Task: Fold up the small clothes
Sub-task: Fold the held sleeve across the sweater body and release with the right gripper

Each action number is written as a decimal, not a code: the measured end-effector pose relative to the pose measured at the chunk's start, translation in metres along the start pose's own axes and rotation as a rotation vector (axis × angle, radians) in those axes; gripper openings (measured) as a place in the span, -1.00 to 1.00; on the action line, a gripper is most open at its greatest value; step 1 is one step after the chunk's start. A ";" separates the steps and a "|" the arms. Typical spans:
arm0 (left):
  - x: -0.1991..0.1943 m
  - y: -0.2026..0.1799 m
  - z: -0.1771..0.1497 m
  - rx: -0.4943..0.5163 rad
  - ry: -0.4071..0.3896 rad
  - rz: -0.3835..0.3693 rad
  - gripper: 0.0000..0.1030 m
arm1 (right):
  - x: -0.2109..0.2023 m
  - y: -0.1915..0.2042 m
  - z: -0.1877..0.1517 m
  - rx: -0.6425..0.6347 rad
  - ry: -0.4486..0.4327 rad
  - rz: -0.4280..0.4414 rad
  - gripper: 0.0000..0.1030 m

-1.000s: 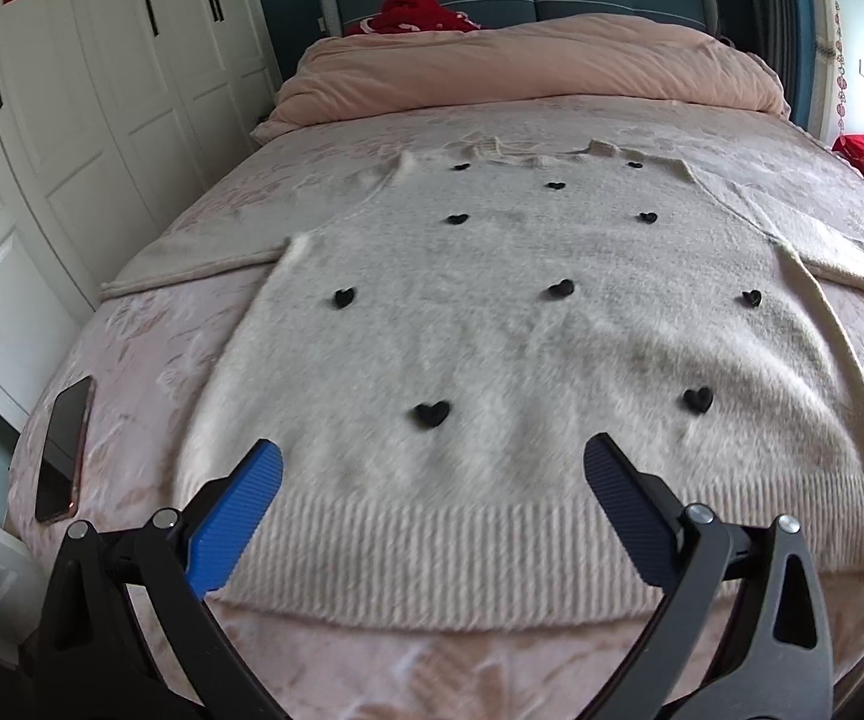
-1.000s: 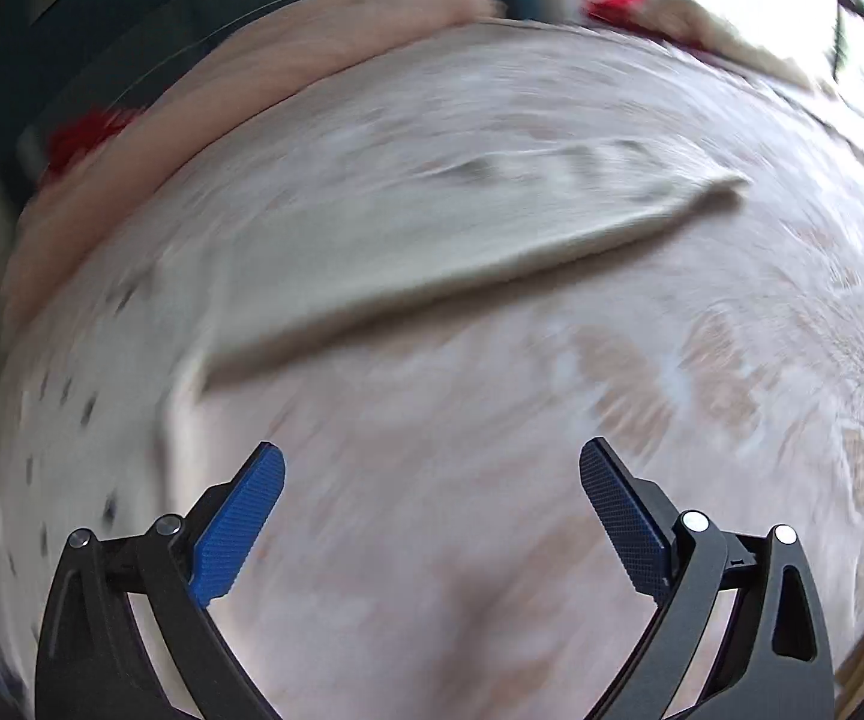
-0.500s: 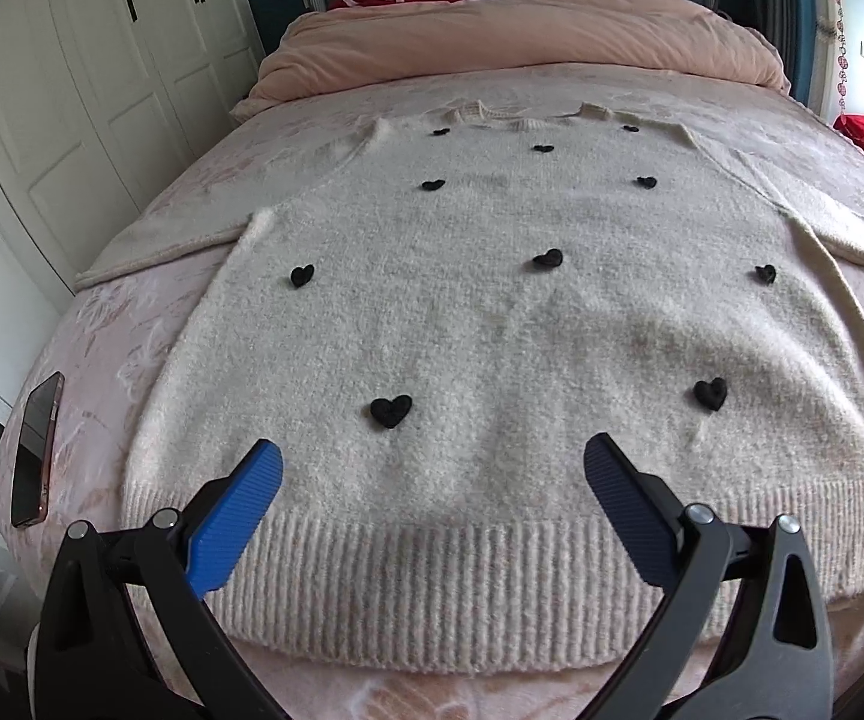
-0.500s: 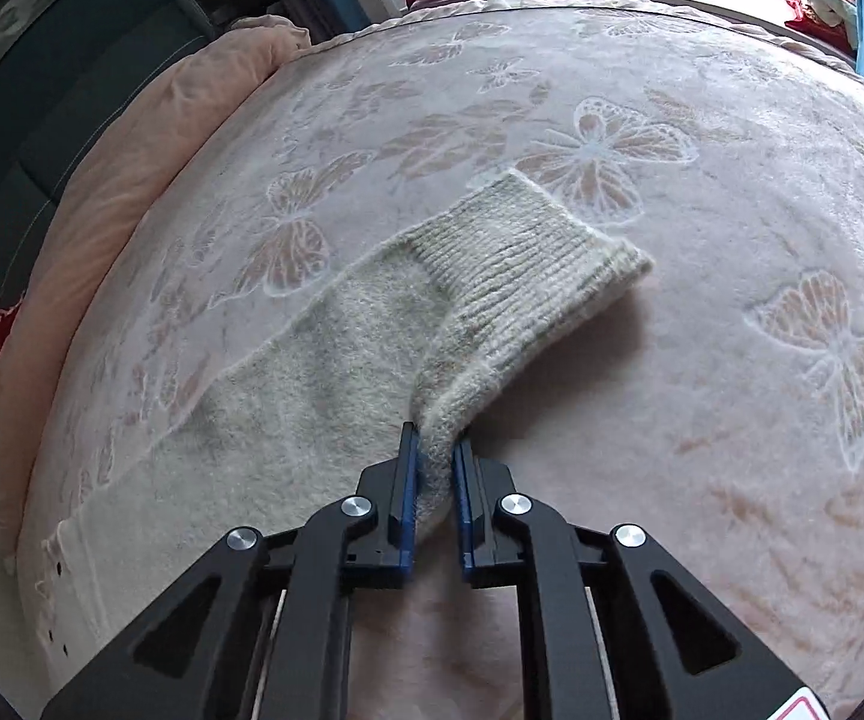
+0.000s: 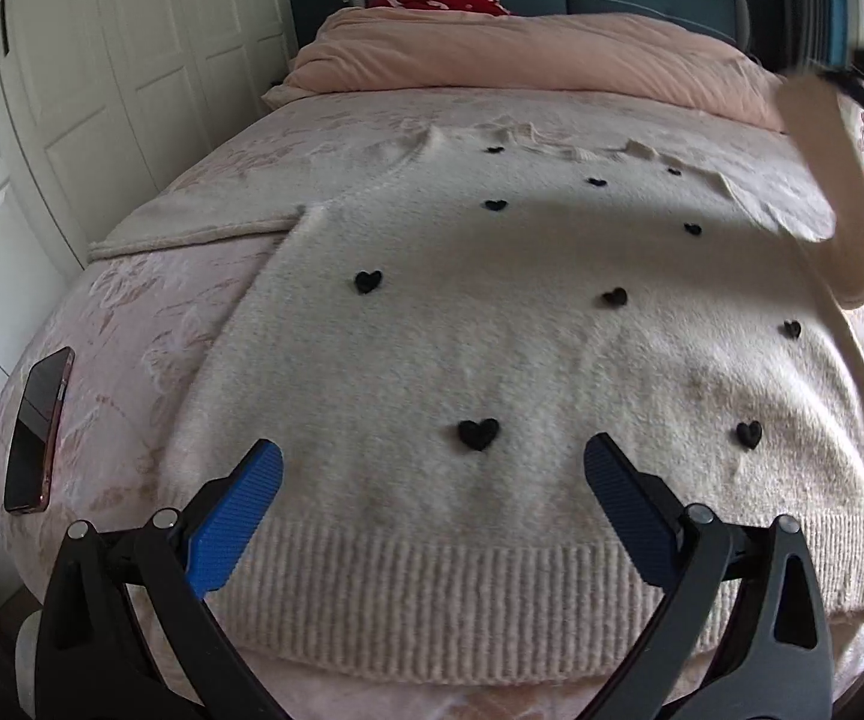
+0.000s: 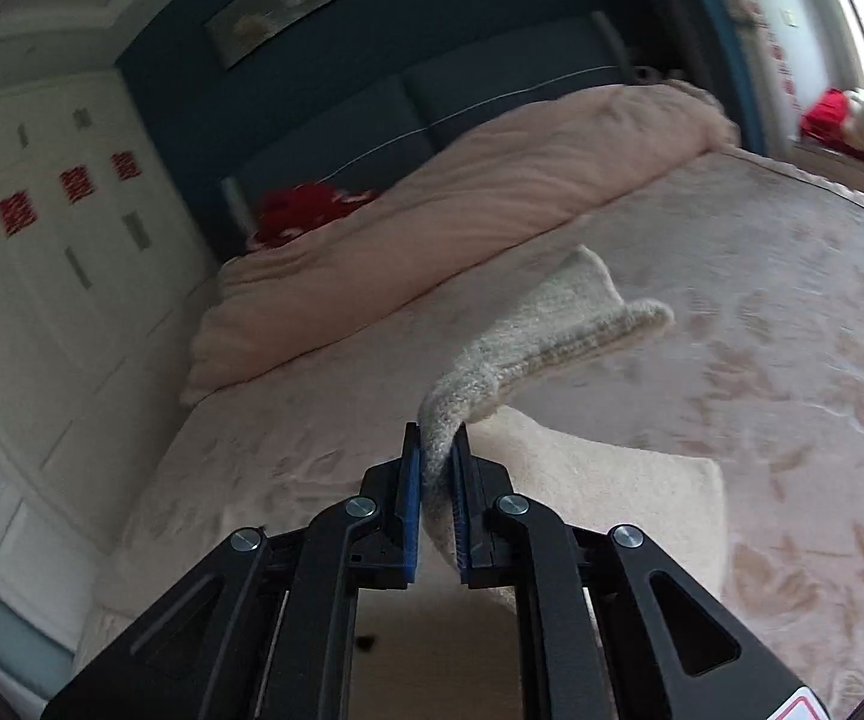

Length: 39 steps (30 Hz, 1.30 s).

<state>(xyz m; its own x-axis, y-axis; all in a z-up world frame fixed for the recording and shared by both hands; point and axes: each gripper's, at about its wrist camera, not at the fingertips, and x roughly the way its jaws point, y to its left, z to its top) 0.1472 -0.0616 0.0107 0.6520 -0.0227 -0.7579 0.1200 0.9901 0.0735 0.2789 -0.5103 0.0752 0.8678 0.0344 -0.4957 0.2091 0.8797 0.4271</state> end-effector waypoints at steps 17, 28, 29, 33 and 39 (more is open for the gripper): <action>0.098 0.060 0.113 -0.327 0.071 -0.286 0.91 | 0.070 0.101 -0.166 -0.324 0.302 -0.104 -0.02; 0.213 0.012 0.182 -0.390 0.134 -0.212 -0.22 | 0.062 -0.052 -0.148 -0.009 0.306 -0.383 0.20; 0.212 0.010 0.186 -0.383 0.122 -0.262 -0.73 | 0.067 -0.053 -0.147 -0.004 0.314 -0.381 0.20; 0.185 0.027 0.205 -0.432 -0.023 -0.347 -1.00 | 0.070 -0.033 -0.139 -0.039 0.290 -0.319 -0.58; 0.204 0.043 0.197 -0.386 0.042 -0.264 -1.00 | 0.059 -0.031 -0.138 -0.035 0.225 -0.328 -0.65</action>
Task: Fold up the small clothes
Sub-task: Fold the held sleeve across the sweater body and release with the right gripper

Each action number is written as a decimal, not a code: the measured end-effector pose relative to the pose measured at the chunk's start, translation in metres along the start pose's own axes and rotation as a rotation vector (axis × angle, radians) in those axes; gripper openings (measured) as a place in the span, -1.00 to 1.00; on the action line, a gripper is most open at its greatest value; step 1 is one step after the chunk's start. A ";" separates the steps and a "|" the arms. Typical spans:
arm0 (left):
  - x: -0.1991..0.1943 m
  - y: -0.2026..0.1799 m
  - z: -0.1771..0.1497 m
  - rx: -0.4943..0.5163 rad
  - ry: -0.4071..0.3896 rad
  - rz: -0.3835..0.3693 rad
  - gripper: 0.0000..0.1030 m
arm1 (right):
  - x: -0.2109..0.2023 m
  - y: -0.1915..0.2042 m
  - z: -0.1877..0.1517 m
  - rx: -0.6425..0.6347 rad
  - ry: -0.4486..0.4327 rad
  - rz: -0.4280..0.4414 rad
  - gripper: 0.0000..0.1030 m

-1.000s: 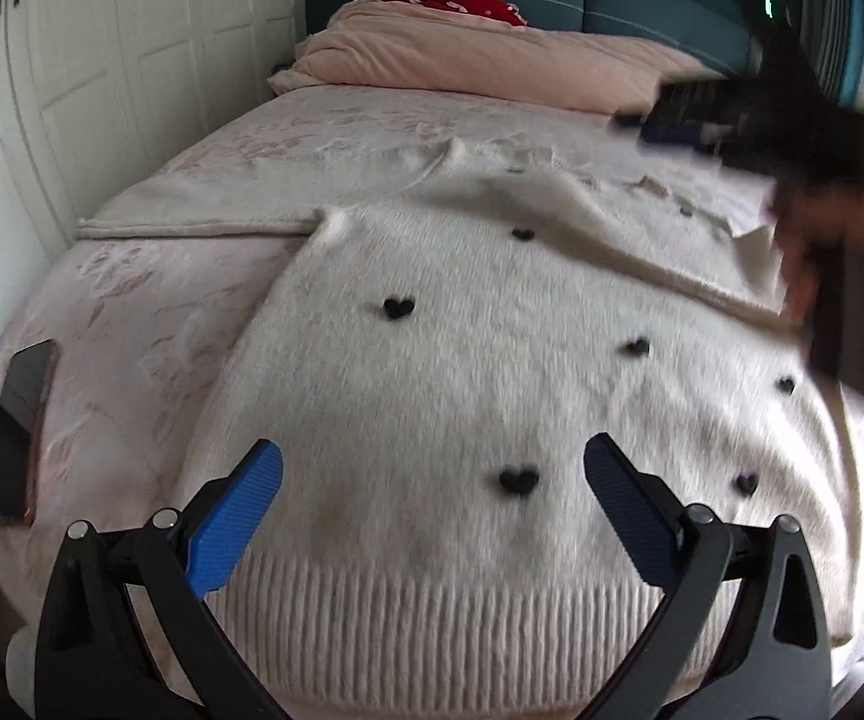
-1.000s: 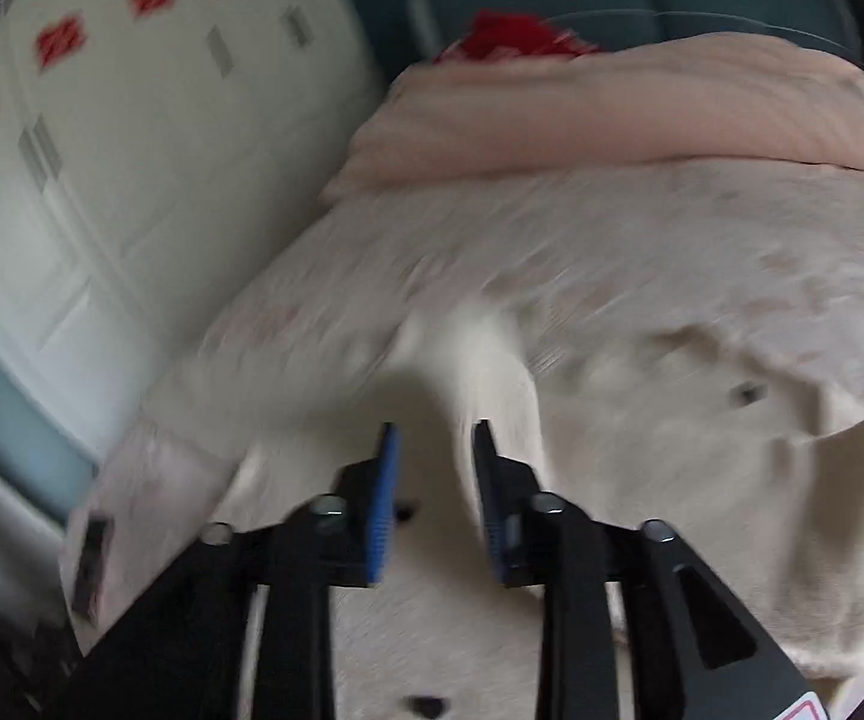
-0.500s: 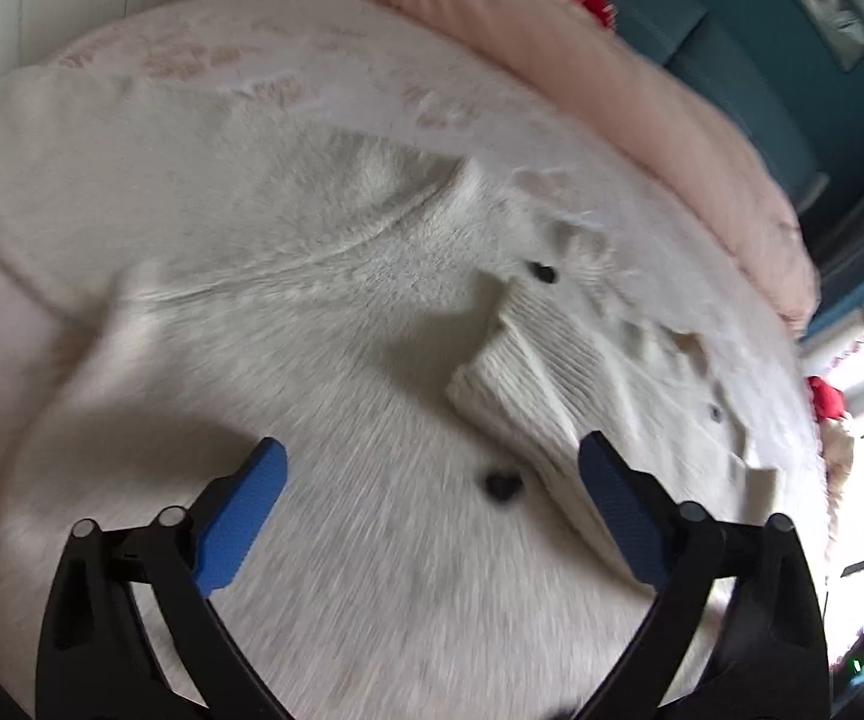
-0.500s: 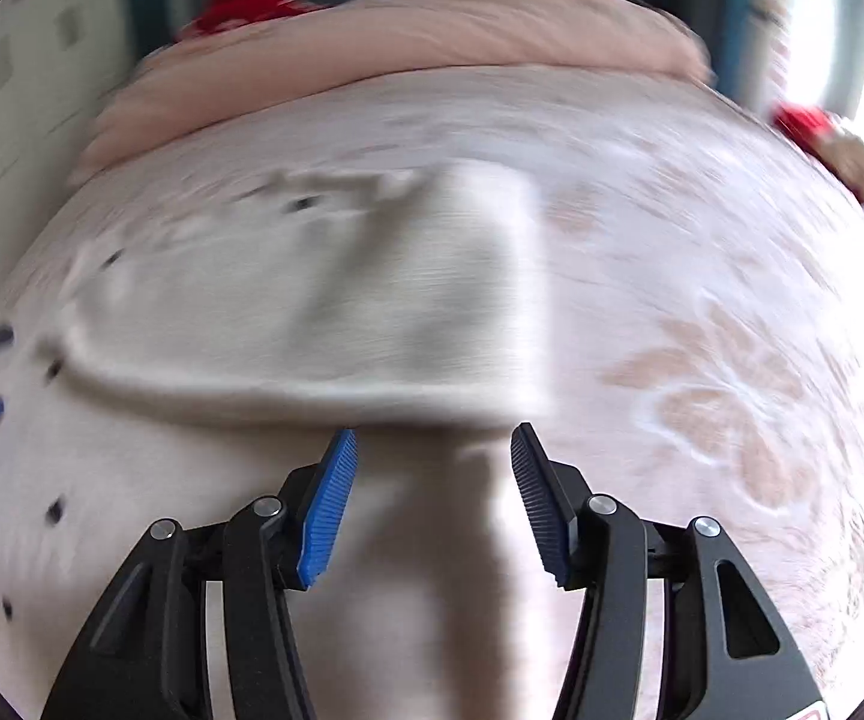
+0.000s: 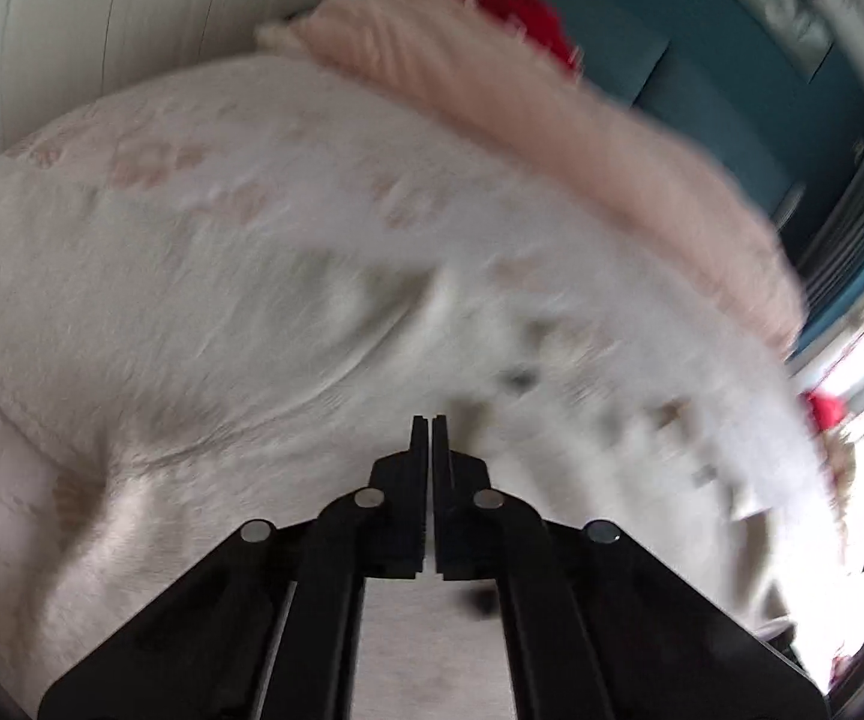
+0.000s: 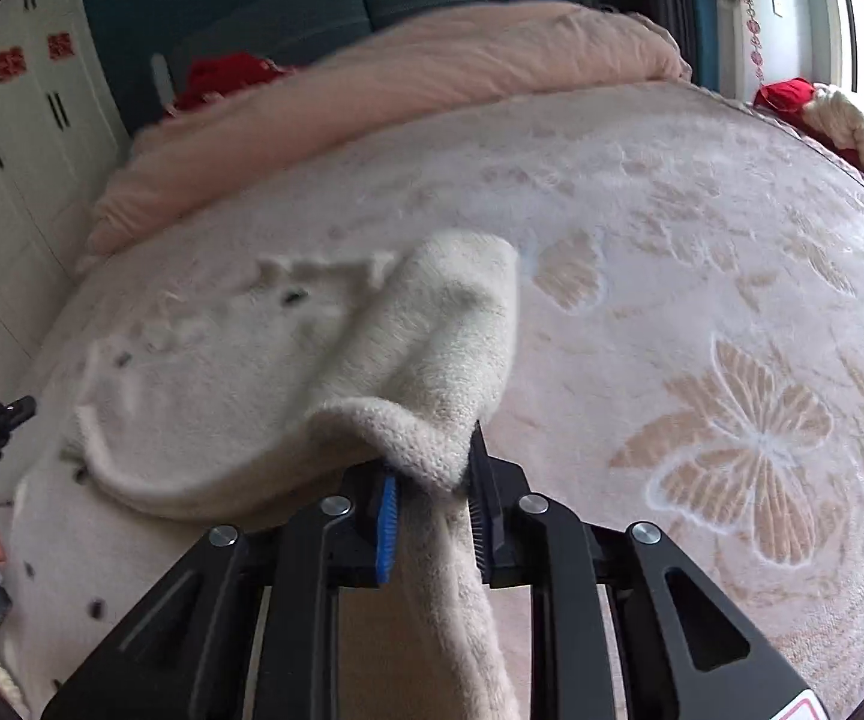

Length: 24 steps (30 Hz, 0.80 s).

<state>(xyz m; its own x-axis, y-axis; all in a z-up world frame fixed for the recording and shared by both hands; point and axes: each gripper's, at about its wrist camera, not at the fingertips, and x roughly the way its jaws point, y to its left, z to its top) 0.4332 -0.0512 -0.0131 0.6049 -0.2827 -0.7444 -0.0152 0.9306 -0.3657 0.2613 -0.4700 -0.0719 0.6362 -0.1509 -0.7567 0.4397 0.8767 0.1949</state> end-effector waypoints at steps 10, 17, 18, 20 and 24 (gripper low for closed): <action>-0.046 0.080 -0.017 -0.138 -0.016 -0.048 0.13 | -0.042 0.016 -0.031 0.024 0.020 0.021 -0.17; -0.089 0.196 0.032 -0.258 -0.093 0.157 0.72 | -0.046 0.112 -0.112 -0.198 0.071 0.059 0.14; -0.089 0.215 0.041 -0.279 -0.092 0.188 0.72 | -0.048 0.121 -0.118 -0.237 0.051 0.030 0.18; -0.088 0.256 0.060 -0.341 -0.093 0.257 0.73 | -0.053 0.136 -0.126 -0.323 0.011 -0.015 0.23; -0.083 0.328 0.092 -0.467 -0.098 0.410 0.74 | -0.044 0.137 -0.136 -0.331 0.010 -0.035 0.36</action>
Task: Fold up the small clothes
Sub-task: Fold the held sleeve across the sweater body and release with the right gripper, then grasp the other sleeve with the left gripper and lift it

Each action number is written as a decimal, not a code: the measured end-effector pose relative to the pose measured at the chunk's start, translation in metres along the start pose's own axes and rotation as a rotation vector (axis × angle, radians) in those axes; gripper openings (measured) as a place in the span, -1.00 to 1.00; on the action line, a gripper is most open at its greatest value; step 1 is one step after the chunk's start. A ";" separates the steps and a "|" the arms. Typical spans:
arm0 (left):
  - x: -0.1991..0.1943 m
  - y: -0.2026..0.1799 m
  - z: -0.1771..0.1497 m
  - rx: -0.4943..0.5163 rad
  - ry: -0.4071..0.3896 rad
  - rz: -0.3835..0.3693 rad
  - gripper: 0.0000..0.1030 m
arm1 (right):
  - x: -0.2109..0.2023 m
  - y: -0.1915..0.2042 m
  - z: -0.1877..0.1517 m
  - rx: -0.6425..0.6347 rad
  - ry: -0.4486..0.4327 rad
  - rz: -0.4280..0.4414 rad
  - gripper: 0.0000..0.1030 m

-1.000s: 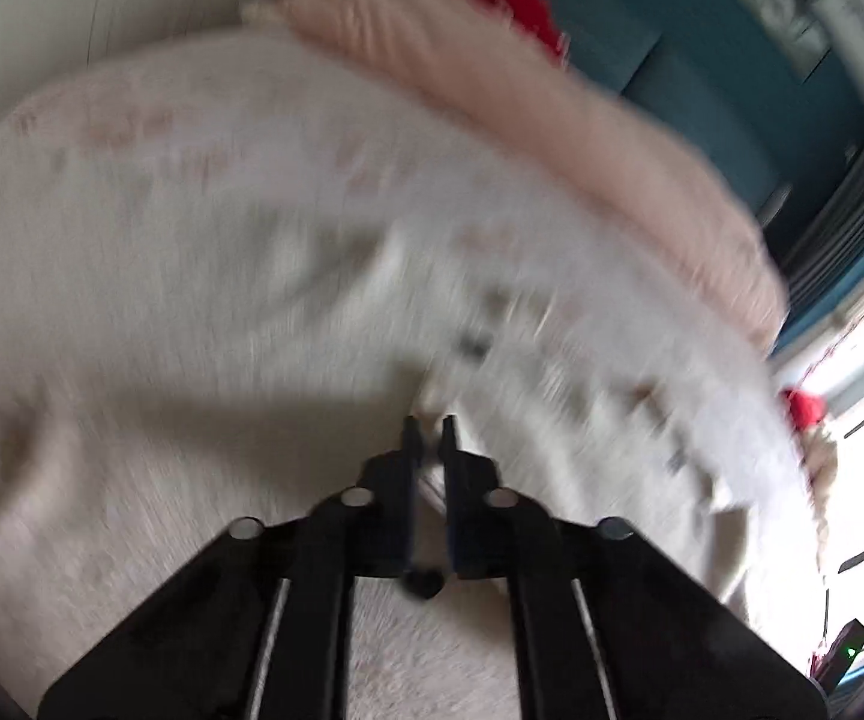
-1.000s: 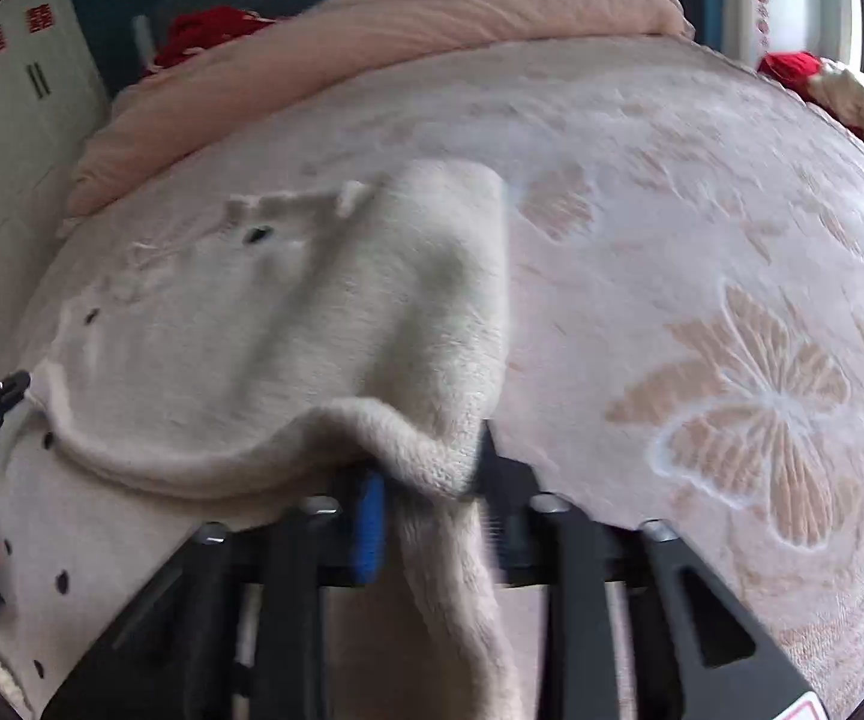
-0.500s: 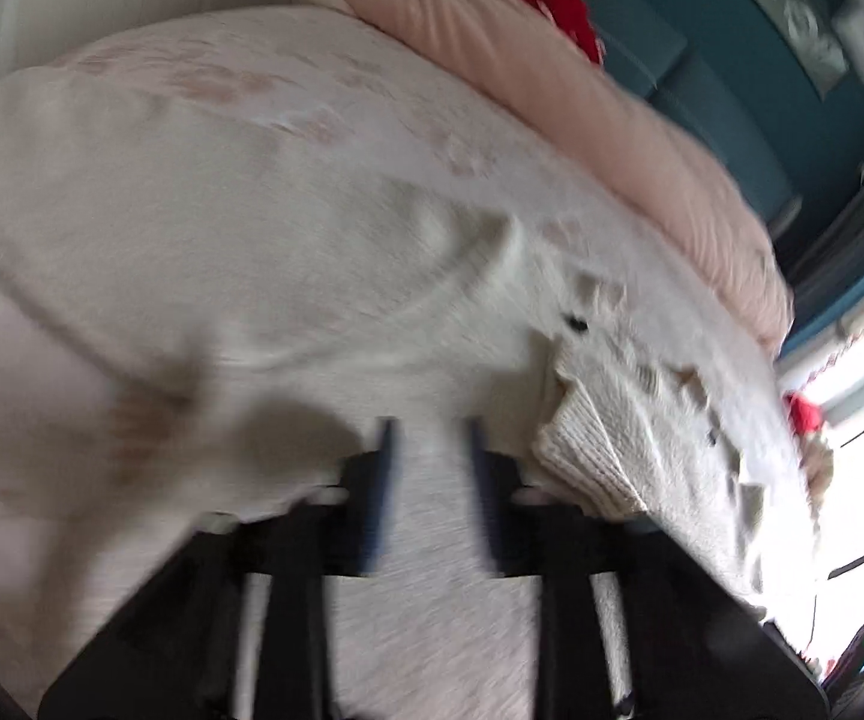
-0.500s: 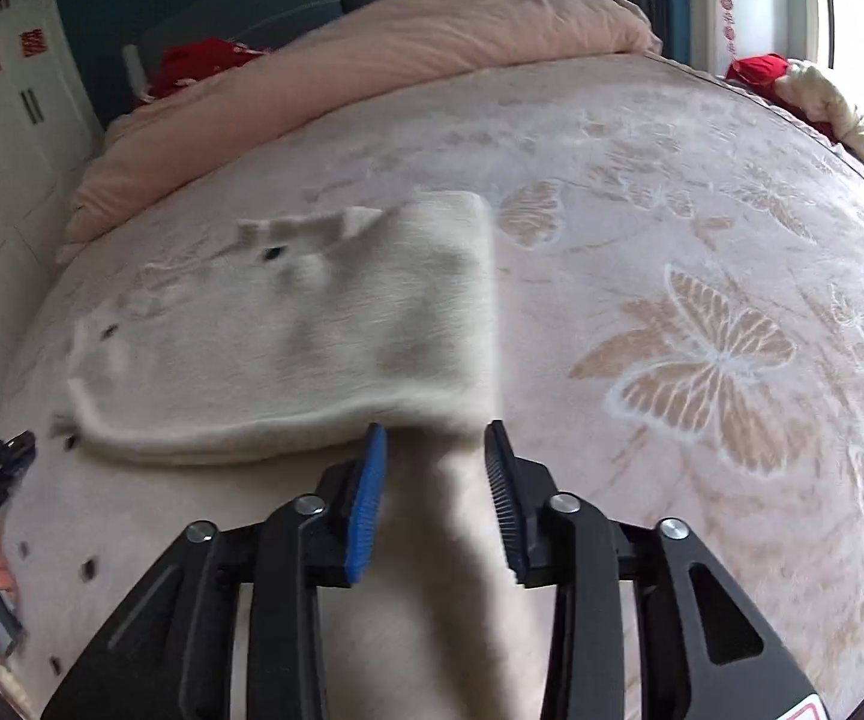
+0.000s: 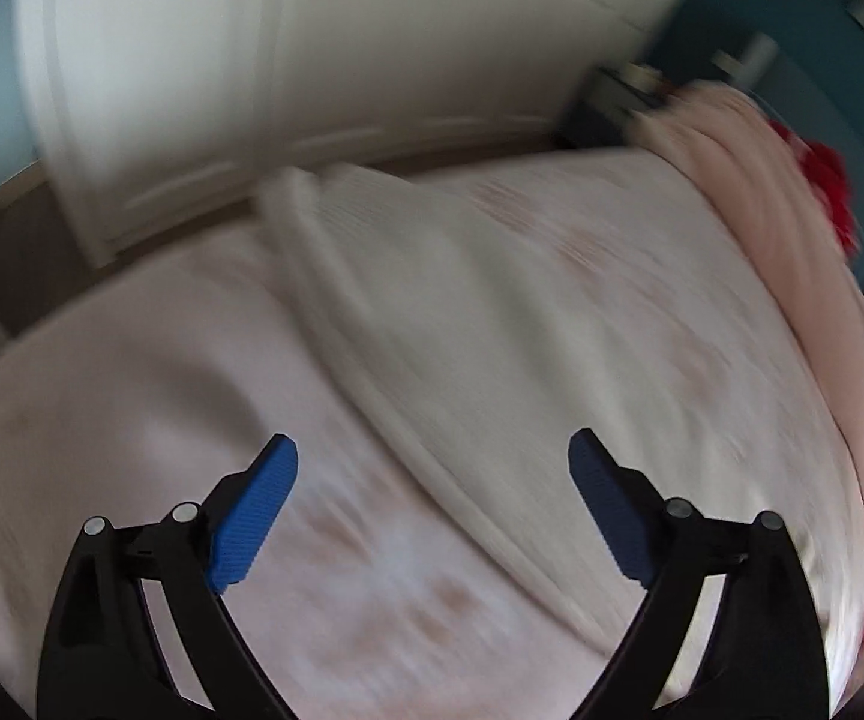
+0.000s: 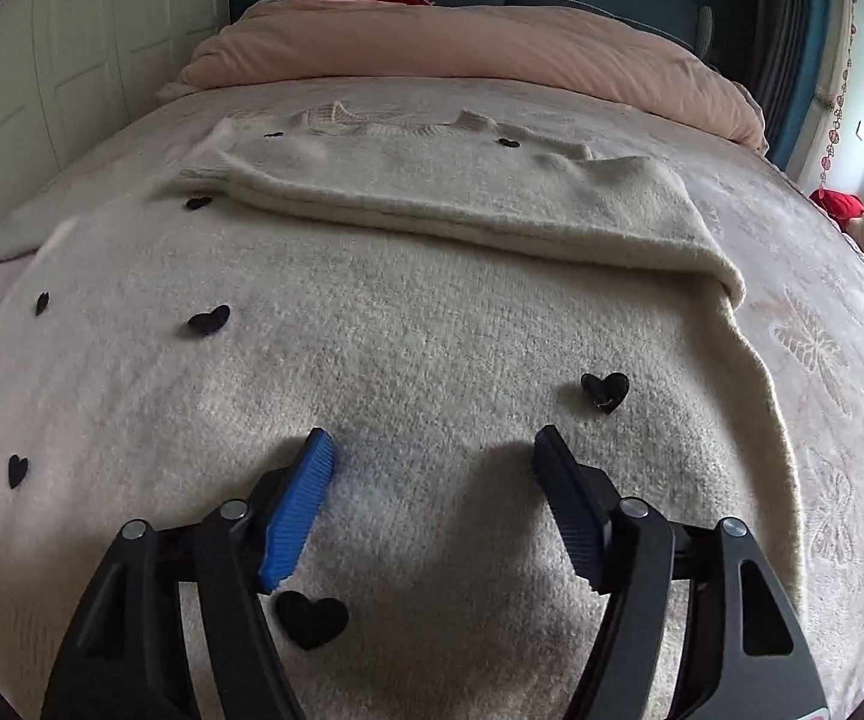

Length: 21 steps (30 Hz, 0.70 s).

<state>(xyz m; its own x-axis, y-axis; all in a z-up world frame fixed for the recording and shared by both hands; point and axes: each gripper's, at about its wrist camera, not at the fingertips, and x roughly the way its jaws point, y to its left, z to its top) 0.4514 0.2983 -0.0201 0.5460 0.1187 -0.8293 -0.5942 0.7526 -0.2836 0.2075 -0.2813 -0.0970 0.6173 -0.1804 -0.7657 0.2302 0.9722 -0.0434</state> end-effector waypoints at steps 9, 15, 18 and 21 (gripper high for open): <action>0.025 -0.003 0.023 0.066 -0.004 0.040 -0.77 | 0.006 -0.005 -0.005 0.032 -0.040 0.028 0.41; -0.039 -0.048 0.023 0.052 -0.122 -0.121 -0.82 | 0.009 -0.012 -0.007 0.063 -0.047 0.070 0.44; -0.087 -0.096 0.011 0.133 -0.173 -0.240 -0.82 | 0.009 -0.013 -0.007 0.071 -0.052 0.082 0.45; -0.138 -0.157 -0.020 0.274 -0.214 -0.369 -0.82 | 0.009 -0.015 -0.008 0.077 -0.056 0.092 0.47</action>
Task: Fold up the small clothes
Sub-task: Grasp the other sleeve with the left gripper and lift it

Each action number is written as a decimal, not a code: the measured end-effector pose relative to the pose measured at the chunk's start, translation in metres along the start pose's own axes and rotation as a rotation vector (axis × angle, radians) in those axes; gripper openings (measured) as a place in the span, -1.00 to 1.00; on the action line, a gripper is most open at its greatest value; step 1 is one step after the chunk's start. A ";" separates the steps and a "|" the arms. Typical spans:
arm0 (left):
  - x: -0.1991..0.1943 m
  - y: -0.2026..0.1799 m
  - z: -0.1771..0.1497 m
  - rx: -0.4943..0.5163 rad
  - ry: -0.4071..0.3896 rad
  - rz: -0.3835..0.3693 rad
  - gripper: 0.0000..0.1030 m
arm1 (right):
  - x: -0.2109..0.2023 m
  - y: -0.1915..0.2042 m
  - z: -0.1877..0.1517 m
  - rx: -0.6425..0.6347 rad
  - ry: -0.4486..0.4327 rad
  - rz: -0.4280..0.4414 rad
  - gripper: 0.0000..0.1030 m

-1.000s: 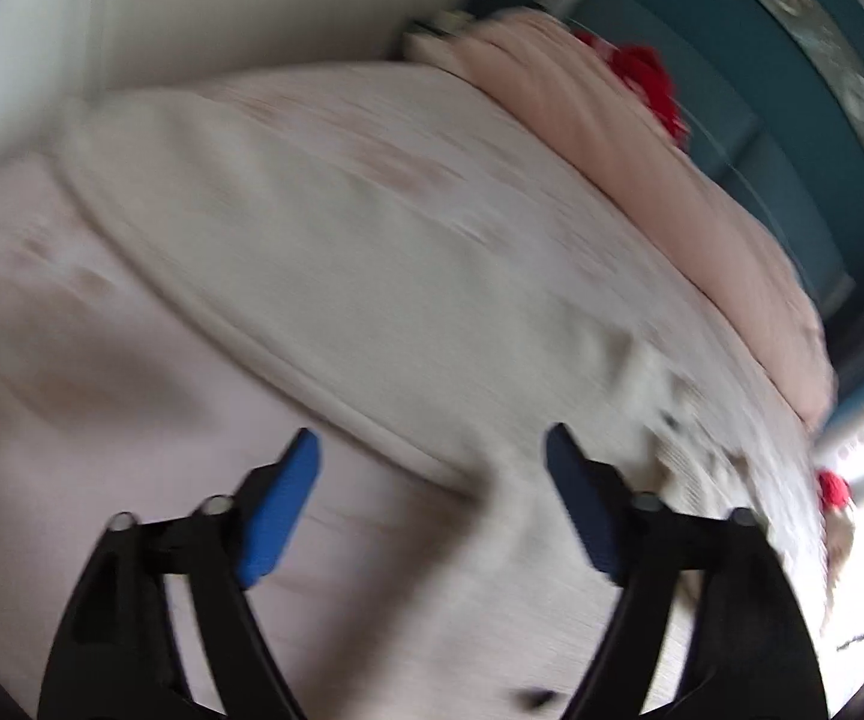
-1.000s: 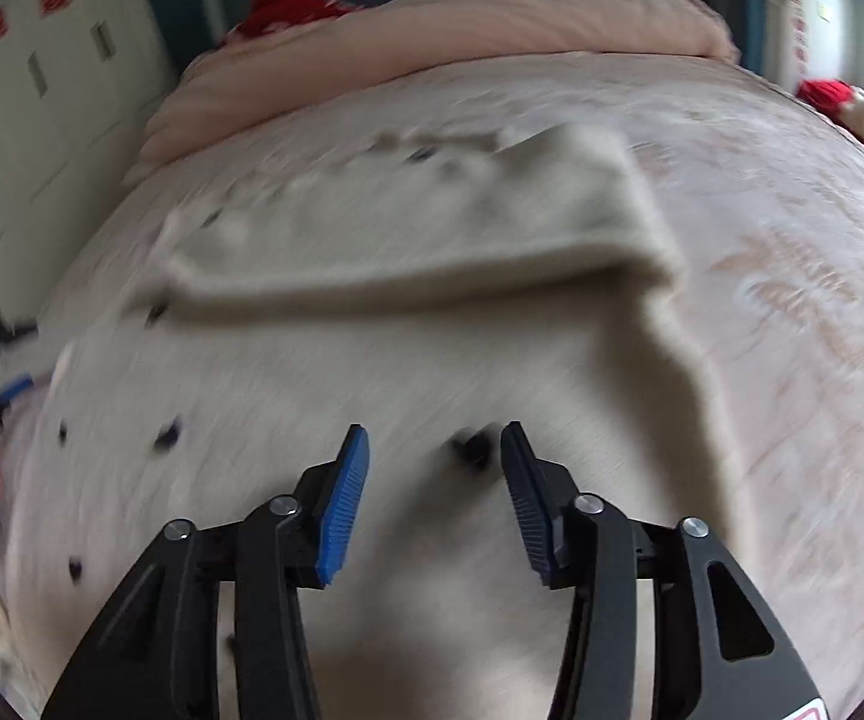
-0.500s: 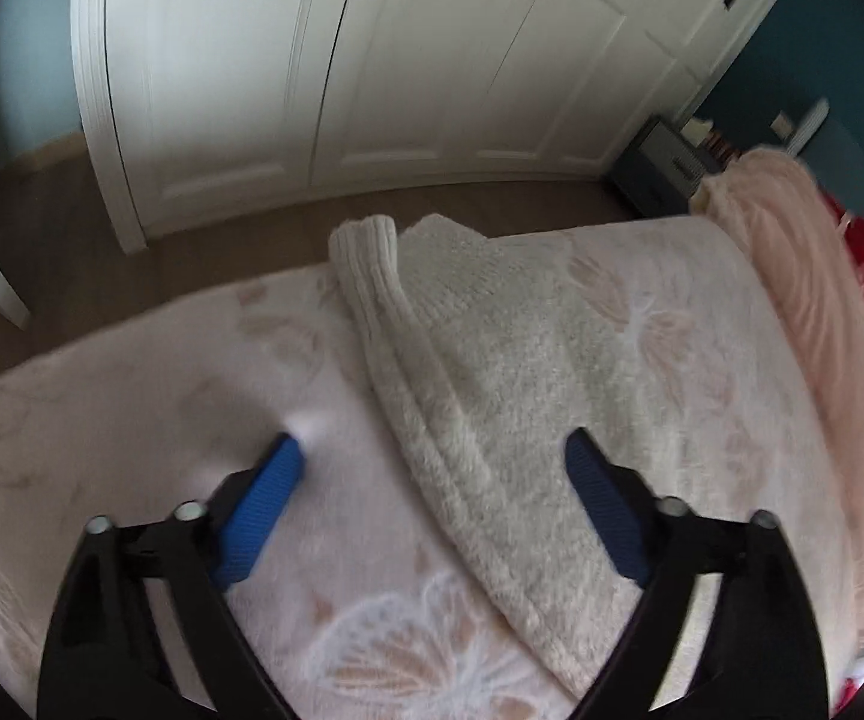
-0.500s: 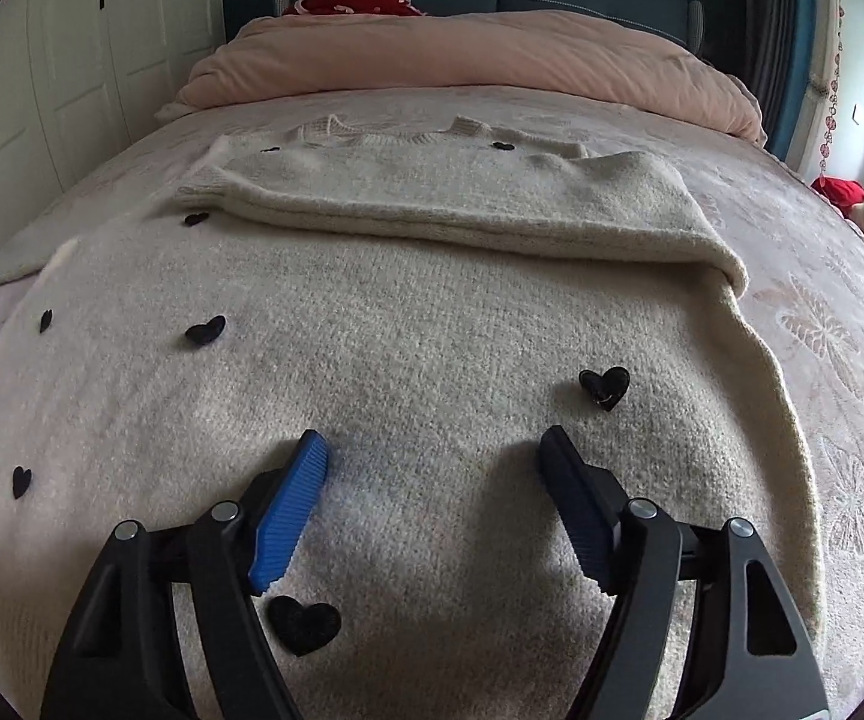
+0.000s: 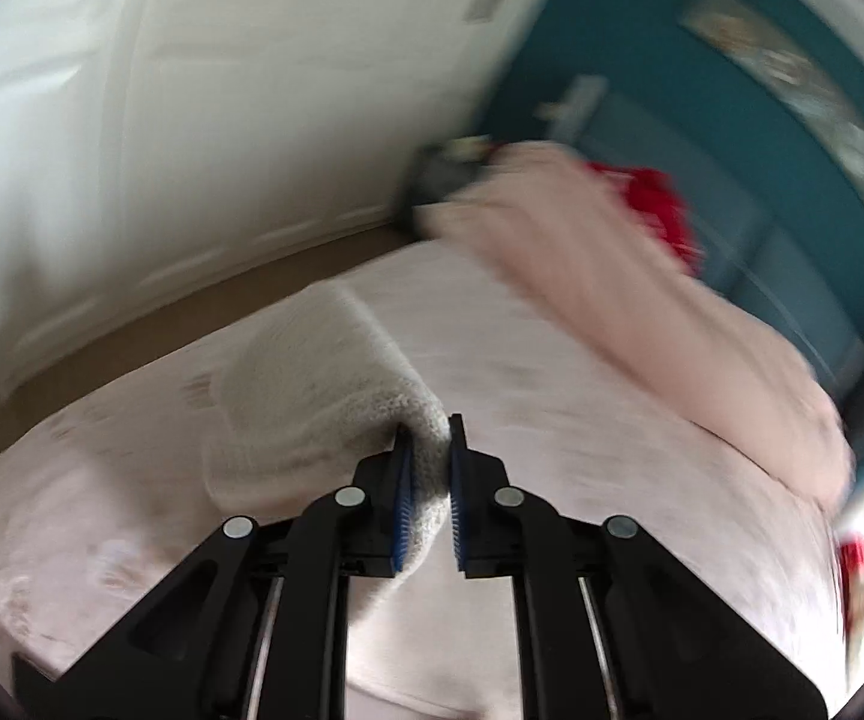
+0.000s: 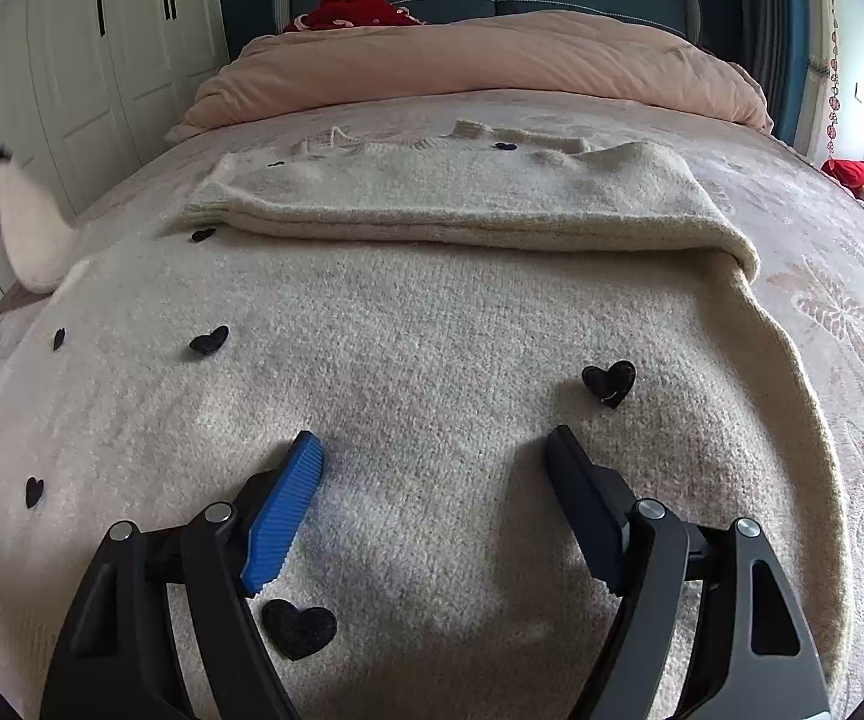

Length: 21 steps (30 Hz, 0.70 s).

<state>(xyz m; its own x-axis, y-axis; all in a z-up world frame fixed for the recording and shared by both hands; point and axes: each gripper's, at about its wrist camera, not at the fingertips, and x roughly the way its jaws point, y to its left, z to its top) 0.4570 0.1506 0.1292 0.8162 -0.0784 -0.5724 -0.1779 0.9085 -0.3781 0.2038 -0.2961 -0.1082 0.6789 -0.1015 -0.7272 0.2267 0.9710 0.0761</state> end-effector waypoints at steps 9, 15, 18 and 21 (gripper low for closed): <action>-0.019 -0.192 -0.111 0.260 0.221 -0.357 -0.71 | 0.000 -0.005 -0.001 0.022 -0.011 0.038 0.51; 0.032 -0.183 -0.238 0.222 0.473 -0.266 -0.08 | -0.005 -0.008 0.004 0.031 0.001 0.061 0.52; 0.036 -0.140 -0.252 0.108 0.507 -0.215 0.06 | -0.018 -0.012 0.016 0.048 -0.008 0.107 0.52; 0.030 -0.098 -0.236 0.034 0.462 -0.185 0.20 | -0.036 -0.013 0.049 0.052 -0.074 0.114 0.52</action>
<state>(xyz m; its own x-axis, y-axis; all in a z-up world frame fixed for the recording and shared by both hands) 0.3687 -0.0376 -0.0226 0.5018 -0.4060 -0.7638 -0.0292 0.8745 -0.4841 0.2113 -0.3154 -0.0495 0.7513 -0.0083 -0.6599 0.1797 0.9647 0.1924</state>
